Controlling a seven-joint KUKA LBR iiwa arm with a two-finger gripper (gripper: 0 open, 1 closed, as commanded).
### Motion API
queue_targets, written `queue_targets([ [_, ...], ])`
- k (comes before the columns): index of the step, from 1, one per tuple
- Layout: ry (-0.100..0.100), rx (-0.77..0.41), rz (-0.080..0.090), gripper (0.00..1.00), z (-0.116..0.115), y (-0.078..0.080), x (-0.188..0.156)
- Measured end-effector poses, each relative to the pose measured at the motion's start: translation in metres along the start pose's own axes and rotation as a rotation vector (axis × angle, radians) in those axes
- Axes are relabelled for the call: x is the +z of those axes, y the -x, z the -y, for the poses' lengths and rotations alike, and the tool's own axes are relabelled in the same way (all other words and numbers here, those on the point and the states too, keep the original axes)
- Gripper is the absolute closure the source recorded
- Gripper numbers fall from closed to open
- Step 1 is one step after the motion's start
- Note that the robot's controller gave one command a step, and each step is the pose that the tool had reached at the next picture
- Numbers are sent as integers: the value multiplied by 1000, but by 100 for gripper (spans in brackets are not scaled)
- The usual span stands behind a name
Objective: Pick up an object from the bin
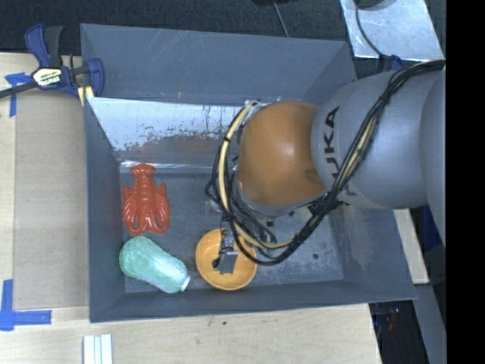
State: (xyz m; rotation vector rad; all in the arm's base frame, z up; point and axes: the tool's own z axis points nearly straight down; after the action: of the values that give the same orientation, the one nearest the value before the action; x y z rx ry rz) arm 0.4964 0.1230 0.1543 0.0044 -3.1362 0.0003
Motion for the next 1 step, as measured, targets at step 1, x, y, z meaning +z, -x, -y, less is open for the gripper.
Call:
queue_targets([
  [1, 1, 3, 7, 0, 1, 2, -3],
])
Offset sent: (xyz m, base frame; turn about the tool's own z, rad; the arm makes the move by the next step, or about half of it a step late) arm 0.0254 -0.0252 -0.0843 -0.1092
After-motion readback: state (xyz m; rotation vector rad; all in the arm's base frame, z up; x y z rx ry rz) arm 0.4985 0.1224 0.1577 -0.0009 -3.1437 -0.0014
